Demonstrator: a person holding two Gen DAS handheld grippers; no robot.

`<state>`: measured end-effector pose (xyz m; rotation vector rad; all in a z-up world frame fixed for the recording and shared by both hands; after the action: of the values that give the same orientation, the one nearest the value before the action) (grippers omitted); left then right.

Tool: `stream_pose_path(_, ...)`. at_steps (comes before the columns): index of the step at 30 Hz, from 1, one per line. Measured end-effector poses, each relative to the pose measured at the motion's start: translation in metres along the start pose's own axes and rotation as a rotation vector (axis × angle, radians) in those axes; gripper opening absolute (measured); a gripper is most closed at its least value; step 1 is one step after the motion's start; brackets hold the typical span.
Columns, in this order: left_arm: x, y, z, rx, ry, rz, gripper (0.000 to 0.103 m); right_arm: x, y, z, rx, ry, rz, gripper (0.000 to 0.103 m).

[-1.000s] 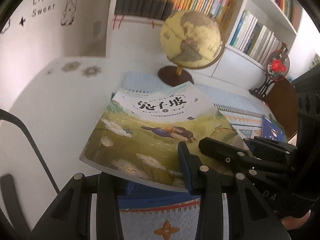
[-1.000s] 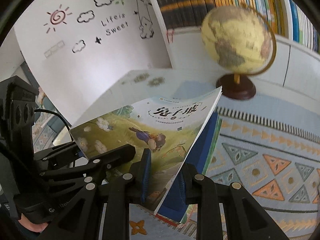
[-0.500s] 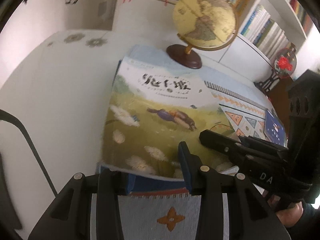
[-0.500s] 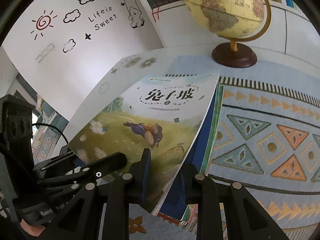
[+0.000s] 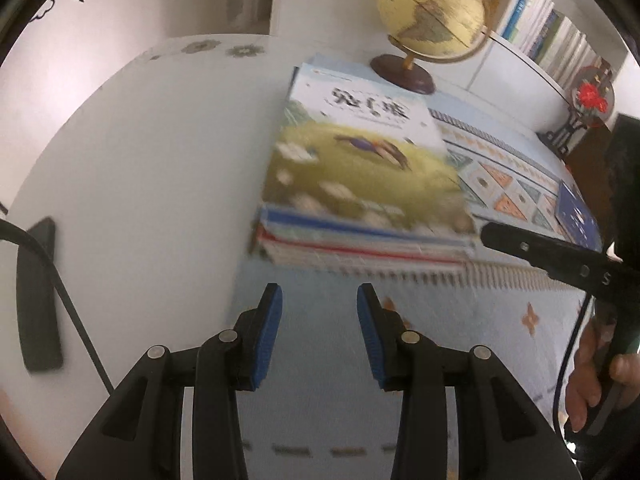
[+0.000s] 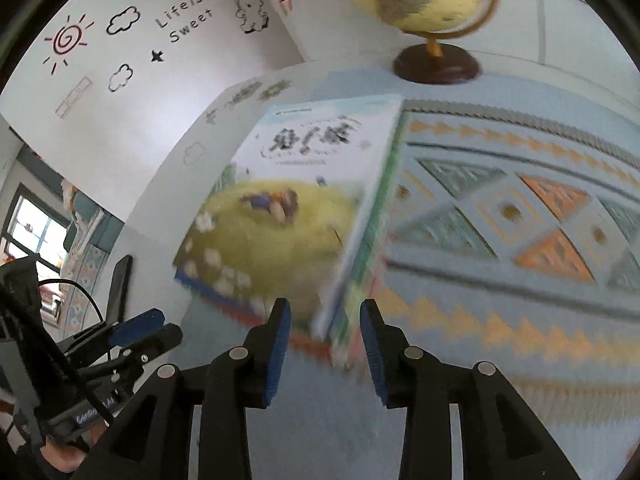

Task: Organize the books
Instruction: 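Move both grippers back toward the remaining books by the cabinet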

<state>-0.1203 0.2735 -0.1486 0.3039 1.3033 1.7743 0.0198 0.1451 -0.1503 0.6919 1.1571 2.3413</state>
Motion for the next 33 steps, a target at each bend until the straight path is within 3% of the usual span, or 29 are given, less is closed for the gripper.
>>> stream_pose_path(2, -0.013, 0.010, -0.014, -0.003, -0.022, -0.006, 0.036, -0.004, 0.023, -0.023, -0.009, -0.019, -0.028, 0.048)
stream_pose_path(6, -0.061, 0.032, -0.042, -0.019, -0.094, -0.053, 0.036, -0.011, 0.074, -0.063, -0.038, -0.044, -0.095, 0.048)
stream_pose_path(8, -0.095, 0.048, -0.057, -0.036, -0.159, -0.086, 0.037, -0.012, 0.110, -0.086, -0.063, -0.038, -0.173, 0.049)
stream_pose_path(10, -0.126, 0.065, -0.073, -0.058, -0.226, -0.109, 0.045, -0.014, 0.145, -0.107, -0.093, -0.026, -0.270, 0.053)
stream_pose_path(12, -0.158, 0.086, -0.090, -0.106, -0.290, -0.135, 0.077, -0.016, 0.184, -0.127, -0.131, -0.012, -0.393, 0.054)
stream_pose_path(13, -0.175, 0.102, -0.101, -0.157, -0.320, -0.163, 0.082, -0.016, 0.203, -0.138, -0.148, -0.007, -0.460, 0.058)
stream_pose_path(17, -0.225, 0.138, -0.129, -0.242, -0.397, -0.244, 0.089, -0.020, 0.272, -0.178, -0.209, 0.015, -0.700, 0.089)
stream_pose_path(20, -0.252, 0.151, -0.147, -0.271, -0.429, -0.313, 0.091, -0.030, 0.310, -0.206, -0.226, -0.031, -0.800, 0.090)
stream_pose_path(22, -0.268, 0.153, -0.156, -0.288, -0.467, -0.342, 0.091, -0.044, 0.325, -0.222, -0.231, -0.102, -0.815, 0.090)
stream_pose_path(27, -0.308, 0.126, -0.154, -0.269, -0.570, -0.271, 0.091, -0.092, 0.345, -0.249, -0.232, -0.293, -0.797, 0.090)
stream_pose_path(33, -0.353, 0.050, -0.125, -0.050, -0.570, -0.262, 0.090, -0.160, 0.328, -0.244, -0.161, -0.405, -0.759, 0.090)
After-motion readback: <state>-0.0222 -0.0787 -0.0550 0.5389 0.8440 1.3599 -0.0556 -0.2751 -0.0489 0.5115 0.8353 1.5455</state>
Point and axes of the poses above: each gripper's, at about its wrist camera, not at the fingertips, and y roughly against the way its jaws point, x to its left, z to its top, the point moved 3 cm from there along -y, roughly the way its jaws point, and after that the axes turned 13 degrees about y, right-handed, at the moved point
